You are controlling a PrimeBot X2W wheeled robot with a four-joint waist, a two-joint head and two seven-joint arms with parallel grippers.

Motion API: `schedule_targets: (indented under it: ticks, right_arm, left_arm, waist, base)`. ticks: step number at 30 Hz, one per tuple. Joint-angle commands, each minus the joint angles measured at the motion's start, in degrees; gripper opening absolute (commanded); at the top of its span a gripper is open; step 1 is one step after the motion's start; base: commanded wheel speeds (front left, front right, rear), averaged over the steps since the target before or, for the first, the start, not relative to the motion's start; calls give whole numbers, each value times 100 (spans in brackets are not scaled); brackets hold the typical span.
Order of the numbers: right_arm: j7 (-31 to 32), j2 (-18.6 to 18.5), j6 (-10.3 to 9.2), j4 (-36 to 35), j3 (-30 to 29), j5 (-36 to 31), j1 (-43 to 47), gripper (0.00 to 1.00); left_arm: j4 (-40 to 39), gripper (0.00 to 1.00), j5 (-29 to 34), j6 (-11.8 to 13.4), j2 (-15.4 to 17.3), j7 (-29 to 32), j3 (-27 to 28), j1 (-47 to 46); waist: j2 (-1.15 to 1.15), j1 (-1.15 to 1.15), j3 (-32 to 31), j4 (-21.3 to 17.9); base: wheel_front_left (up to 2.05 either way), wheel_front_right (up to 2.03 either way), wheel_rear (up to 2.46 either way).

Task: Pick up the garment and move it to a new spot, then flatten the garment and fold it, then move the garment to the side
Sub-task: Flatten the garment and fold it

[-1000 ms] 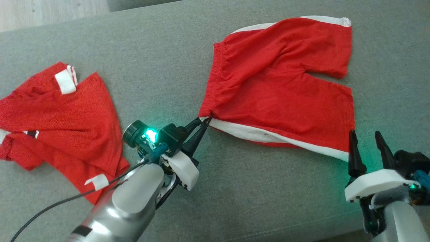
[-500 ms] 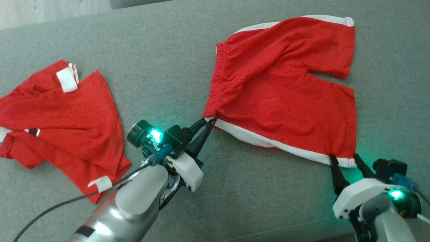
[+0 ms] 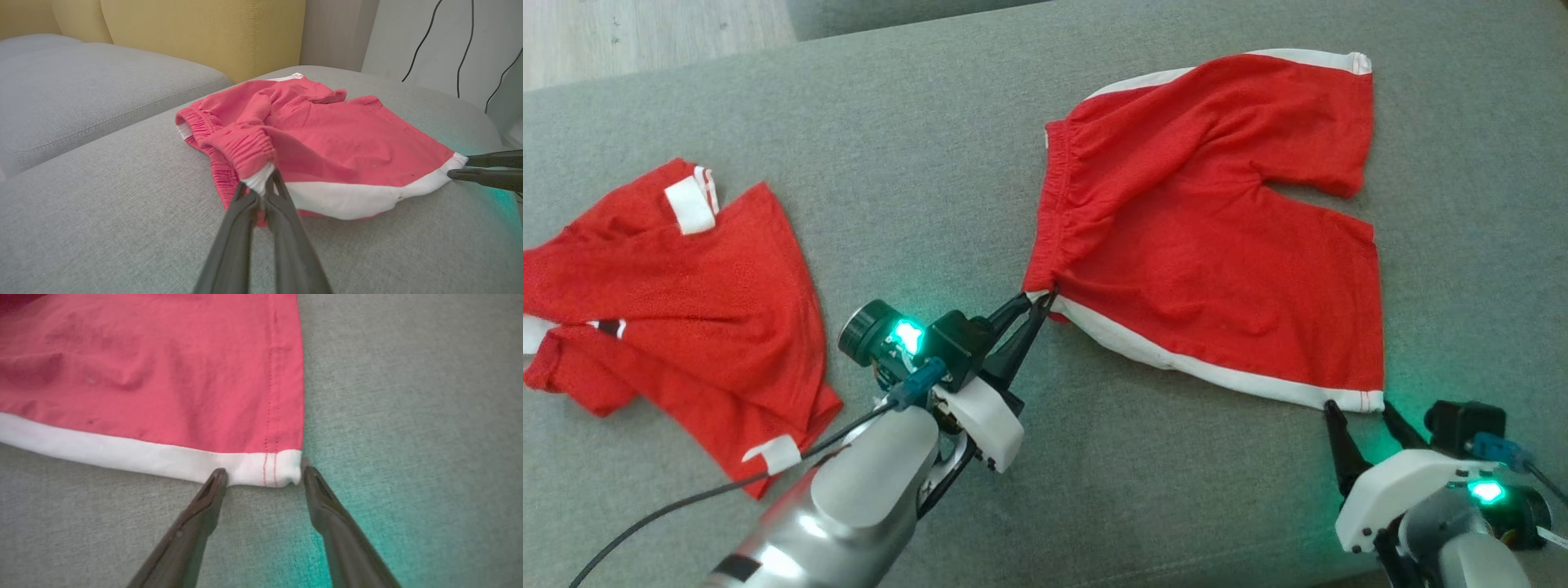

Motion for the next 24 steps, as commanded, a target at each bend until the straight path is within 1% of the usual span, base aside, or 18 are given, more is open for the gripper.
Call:
schedule_targets:
  ticks: [1, 3, 8, 15, 20, 22, 24]
  right_arm:
    - [17, -31, -4, -142, 164, 5, 15, 43]
    - [-7, -31, -4, -173, 213, 44, 2, 0]
    - [-223, -31, -4, -307, 289, 98, -56, 0]
    - [-898, -31, -4, -701, 342, 101, -306, 0]
    - [-1276, -32, -4, -1049, 360, 33, -674, 0]
    - [-1350, -73, -4, -1145, 386, 18, -868, 0]
    - [-1363, -131, -4, -1183, 383, 42, -1069, 0]
  left_arm:
    - [-129, 0, -22, 20, 32, -59, 127, -134]
    - [-120, 0, -26, 22, 31, -65, 125, -144]
    - [-93, 0, -47, 27, 47, -78, 131, -152]
    - [-114, 0, -172, 50, 119, -97, 250, -101]
    - [-255, 0, -303, 46, 218, -102, 407, -181]
    - [-313, 0, -359, 76, 278, -97, 499, -248]
    - [-354, 0, -396, 51, 347, -39, 544, -344]
  waist:
    - [0, 0, 2, 2]
    - [0, 0, 1, -1]
    - [0, 0, -23, 8]
    - [0, 0, -219, 64]
    - [0, 0, -432, 147]
    - [0, 0, -537, 176]
    - [0, 0, -658, 200]
  base:
    - [0, 0, 0]
    - [0, 0, 0]
    - [0, 0, 0]
    - [0, 0, 0]
    - [0, 0, 0]
    - [0, 0, 0]
    - [0, 0, 0]
